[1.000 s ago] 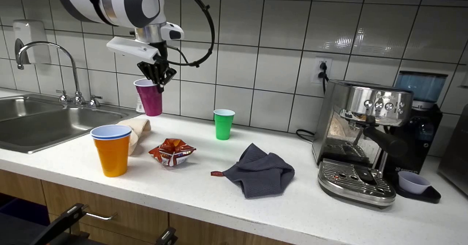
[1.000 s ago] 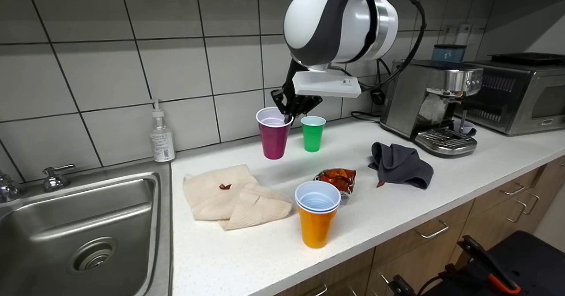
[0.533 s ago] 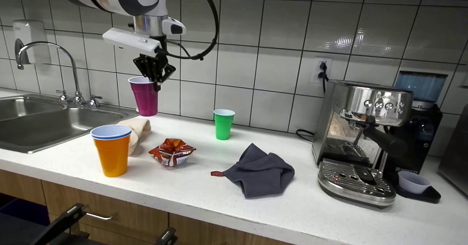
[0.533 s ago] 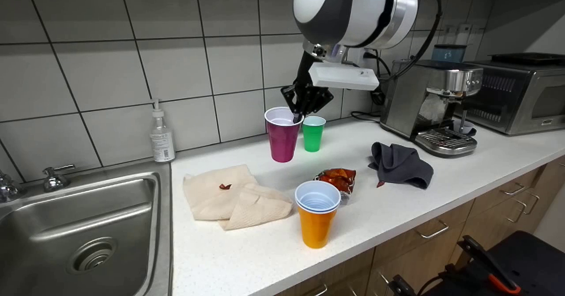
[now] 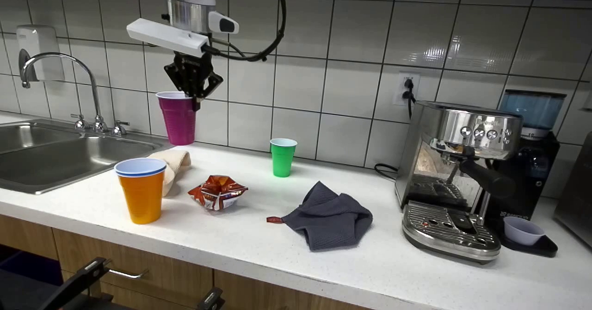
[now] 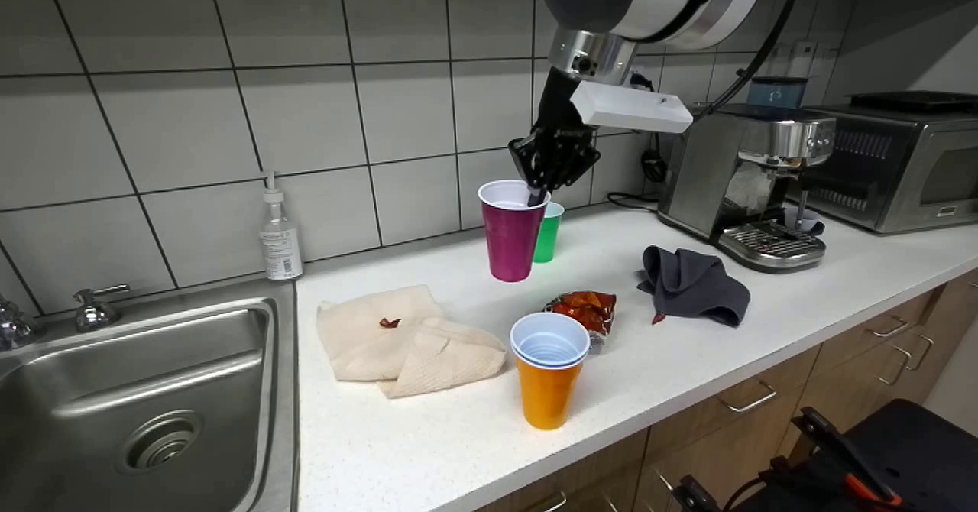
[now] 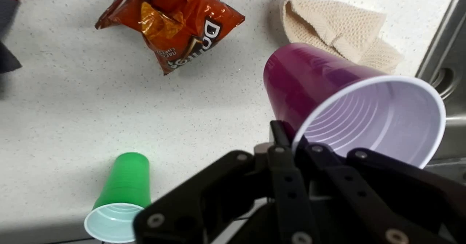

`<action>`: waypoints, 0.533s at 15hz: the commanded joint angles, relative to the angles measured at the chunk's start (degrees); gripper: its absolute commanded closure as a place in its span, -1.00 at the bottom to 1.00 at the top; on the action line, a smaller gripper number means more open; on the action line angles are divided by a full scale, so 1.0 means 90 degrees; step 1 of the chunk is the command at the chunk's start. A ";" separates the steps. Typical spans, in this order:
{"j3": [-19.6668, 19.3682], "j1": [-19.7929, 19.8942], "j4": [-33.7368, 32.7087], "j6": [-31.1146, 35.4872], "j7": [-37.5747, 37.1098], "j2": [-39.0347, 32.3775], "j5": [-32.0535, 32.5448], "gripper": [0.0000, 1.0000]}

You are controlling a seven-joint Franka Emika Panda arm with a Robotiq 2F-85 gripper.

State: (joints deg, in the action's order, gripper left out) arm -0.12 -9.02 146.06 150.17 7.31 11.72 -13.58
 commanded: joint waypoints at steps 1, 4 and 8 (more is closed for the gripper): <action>-0.0103 0.0006 0.0188 -0.0552 0.0533 0.0536 -0.0203 0.98; -0.0252 -0.0075 0.0175 -0.1023 0.0955 0.0733 -0.0437 0.98; -0.0361 -0.0034 0.0170 -0.1581 0.1288 0.0905 -0.0560 0.98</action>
State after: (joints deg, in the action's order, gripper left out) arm -2.28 -9.18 146.79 139.96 15.46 17.05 -16.80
